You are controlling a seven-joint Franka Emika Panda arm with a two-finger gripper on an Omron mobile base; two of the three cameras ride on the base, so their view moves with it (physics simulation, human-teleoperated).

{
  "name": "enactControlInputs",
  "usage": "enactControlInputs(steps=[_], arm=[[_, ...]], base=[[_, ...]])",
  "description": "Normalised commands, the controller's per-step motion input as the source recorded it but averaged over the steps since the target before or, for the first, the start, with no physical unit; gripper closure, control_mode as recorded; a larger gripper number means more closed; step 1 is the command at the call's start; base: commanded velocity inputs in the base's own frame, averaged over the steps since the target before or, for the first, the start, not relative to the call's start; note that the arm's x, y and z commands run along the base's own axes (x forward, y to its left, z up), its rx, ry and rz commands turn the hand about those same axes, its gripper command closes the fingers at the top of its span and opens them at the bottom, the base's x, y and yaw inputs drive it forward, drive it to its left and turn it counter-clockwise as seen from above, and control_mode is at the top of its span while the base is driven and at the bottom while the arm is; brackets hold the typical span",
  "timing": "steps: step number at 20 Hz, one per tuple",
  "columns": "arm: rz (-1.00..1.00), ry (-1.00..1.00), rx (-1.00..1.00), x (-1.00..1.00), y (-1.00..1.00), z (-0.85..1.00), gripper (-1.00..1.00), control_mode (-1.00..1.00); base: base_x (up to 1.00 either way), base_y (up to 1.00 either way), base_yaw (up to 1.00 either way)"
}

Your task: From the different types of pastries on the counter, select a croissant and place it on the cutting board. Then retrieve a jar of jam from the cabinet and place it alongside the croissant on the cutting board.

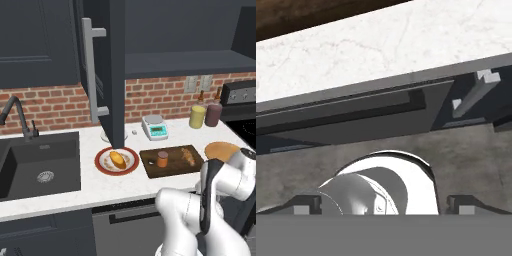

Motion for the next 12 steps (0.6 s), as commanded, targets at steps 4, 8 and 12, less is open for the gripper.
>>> enactControlInputs(steps=[4, 8, 12], arm=[[0.00, -0.16, -0.03, -0.95, 0.28, -0.18, -1.00, -1.00], [0.00, -0.07, -0.03, -0.54, 0.35, -0.13, -1.00, -1.00], [0.02, -0.02, -0.01, -0.14, 0.18, -0.03, -1.00, -1.00]], base=[[0.00, 0.00, 0.00], [0.00, 0.00, 0.00], [0.00, 0.00, 0.00]])
